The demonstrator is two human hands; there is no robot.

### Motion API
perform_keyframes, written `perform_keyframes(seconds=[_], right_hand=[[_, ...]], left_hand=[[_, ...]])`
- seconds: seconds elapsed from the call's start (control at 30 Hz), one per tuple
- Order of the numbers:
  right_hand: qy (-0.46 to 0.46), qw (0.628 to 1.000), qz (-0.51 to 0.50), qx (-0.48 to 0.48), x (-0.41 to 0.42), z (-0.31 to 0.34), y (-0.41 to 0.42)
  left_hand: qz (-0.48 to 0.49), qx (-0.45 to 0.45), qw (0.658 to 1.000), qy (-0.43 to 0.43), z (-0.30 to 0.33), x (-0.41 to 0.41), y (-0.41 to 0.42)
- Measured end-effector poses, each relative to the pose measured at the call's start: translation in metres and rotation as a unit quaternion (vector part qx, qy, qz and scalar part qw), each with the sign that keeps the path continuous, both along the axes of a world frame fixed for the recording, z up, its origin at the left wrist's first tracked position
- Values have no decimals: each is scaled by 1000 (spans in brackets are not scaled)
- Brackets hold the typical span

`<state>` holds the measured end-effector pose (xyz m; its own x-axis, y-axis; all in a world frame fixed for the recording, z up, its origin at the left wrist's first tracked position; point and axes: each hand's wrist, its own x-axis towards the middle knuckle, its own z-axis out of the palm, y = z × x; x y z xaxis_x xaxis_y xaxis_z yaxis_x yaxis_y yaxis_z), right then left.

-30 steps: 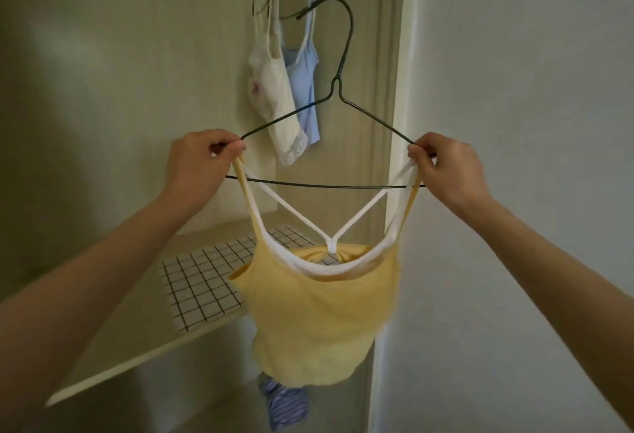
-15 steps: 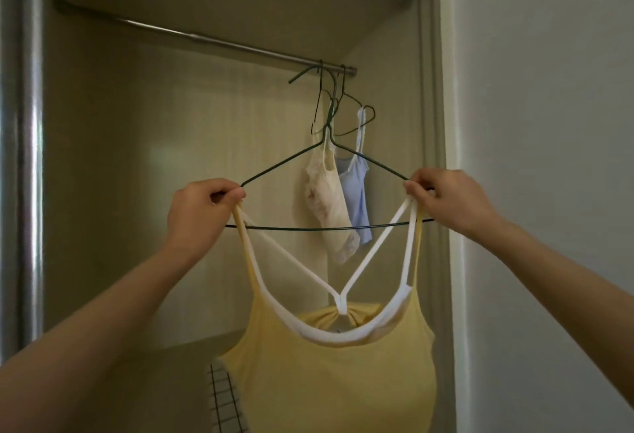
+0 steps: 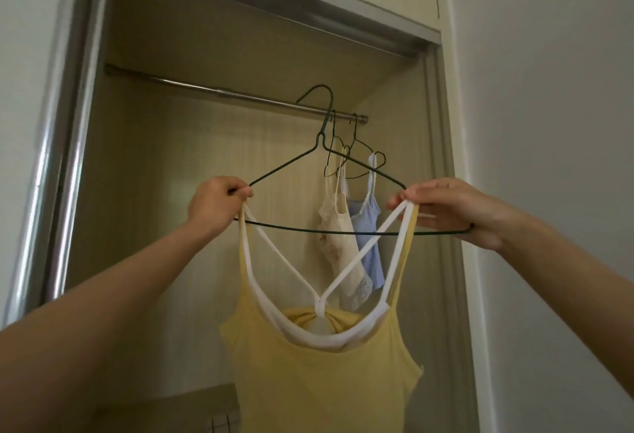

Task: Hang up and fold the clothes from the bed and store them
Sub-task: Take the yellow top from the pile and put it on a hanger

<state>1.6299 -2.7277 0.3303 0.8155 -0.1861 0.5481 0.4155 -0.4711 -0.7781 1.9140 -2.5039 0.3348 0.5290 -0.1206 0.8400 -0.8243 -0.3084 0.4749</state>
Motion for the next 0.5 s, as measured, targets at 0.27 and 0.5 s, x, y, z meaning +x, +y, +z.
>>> perform_keyframes(seconds=[0.27, 0.5], right_hand=[[-27, 965, 128, 229, 9, 3, 56], [-60, 965, 36, 253, 34, 22, 75]], left_hand=[[33, 37, 997, 65, 11, 5, -31], [-53, -43, 997, 38, 9, -40, -61]])
